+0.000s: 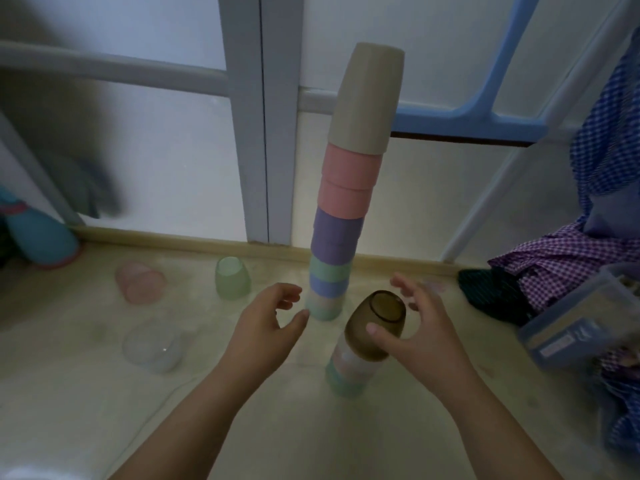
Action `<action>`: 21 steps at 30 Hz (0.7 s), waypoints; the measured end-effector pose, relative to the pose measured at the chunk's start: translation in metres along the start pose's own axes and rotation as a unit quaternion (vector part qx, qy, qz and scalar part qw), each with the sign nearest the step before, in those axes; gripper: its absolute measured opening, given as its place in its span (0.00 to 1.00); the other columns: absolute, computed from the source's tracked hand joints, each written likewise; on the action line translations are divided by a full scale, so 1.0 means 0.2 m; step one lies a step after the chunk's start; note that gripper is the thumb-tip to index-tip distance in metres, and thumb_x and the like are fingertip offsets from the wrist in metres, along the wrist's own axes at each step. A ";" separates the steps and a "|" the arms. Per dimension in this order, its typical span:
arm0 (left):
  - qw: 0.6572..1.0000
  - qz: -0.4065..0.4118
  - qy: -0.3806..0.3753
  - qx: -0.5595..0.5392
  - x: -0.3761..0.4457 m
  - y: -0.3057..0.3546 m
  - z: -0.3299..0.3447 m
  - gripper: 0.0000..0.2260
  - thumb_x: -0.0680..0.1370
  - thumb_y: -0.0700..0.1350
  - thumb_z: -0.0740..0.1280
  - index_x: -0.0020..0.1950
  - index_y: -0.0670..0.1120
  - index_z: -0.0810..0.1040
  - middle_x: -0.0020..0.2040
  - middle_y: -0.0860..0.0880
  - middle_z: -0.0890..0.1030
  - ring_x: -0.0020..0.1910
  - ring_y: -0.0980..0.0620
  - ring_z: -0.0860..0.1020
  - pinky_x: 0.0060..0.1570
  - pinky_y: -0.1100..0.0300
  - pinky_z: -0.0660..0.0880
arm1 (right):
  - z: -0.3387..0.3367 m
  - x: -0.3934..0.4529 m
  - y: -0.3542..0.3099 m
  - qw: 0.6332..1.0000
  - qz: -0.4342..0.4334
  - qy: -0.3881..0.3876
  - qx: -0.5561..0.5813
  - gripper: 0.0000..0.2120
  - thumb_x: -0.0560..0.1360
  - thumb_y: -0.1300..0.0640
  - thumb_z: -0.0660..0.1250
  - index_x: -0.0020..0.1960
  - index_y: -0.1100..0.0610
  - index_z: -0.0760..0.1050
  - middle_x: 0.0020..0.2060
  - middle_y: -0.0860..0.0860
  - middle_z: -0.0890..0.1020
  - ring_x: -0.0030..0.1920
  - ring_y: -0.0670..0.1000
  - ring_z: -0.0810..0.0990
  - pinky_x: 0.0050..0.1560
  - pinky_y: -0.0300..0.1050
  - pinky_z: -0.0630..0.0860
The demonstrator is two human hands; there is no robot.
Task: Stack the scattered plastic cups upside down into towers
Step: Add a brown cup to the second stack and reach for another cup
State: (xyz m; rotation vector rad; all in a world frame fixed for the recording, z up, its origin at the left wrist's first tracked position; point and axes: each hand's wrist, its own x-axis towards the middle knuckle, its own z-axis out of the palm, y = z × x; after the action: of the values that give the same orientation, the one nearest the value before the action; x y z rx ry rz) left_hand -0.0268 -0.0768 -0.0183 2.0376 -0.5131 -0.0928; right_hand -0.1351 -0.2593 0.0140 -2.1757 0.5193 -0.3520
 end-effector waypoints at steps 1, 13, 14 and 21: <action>1.000 -0.002 0.006 0.002 0.00 -0.01 -0.03 0.13 0.71 0.44 0.69 0.55 0.48 0.75 0.50 0.51 0.80 0.48 0.56 0.77 0.45 0.72 0.69 | -0.01 0.01 -0.05 1.000 -0.017 0.014 0.011 0.31 0.64 0.54 0.75 0.62 0.40 0.67 0.59 0.41 0.71 0.56 0.40 0.70 0.59 0.37 0.68; 0.987 -0.081 0.114 0.082 -0.08 -0.36 -0.49 0.18 0.70 0.43 0.71 0.59 0.46 0.74 0.57 0.48 0.77 0.55 0.50 0.75 0.55 0.60 0.70 | 0.75 0.12 -0.29 0.980 -0.060 -0.187 -0.007 0.24 0.68 0.53 0.71 0.62 0.48 0.69 0.53 0.44 0.77 0.51 0.41 0.74 0.53 0.33 0.70; 0.983 -0.093 0.123 0.097 -0.09 -0.41 -0.54 0.20 0.70 0.42 0.71 0.60 0.45 0.73 0.58 0.46 0.76 0.58 0.48 0.74 0.57 0.58 0.69 | 0.81 0.12 -0.28 0.979 -0.052 -0.197 -0.002 0.24 0.68 0.54 0.71 0.62 0.49 0.70 0.52 0.45 0.77 0.50 0.42 0.75 0.51 0.31 0.69; 0.968 -0.237 0.042 0.072 -0.10 -0.80 -0.64 0.43 0.63 0.48 0.77 0.72 0.44 0.57 0.71 0.45 0.64 0.69 0.46 0.65 0.68 0.55 0.64 | 1.07 0.12 -0.25 0.975 -0.008 -0.224 0.009 0.22 0.68 0.57 0.72 0.59 0.48 0.70 0.51 0.47 0.79 0.49 0.45 0.76 0.45 0.29 0.69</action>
State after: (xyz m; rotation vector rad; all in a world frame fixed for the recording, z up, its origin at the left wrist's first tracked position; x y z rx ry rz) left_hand 0.0413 0.1025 -0.0924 2.2616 0.0309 -0.2615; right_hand -0.0118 -0.0967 -0.0734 -2.1524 0.2432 0.1279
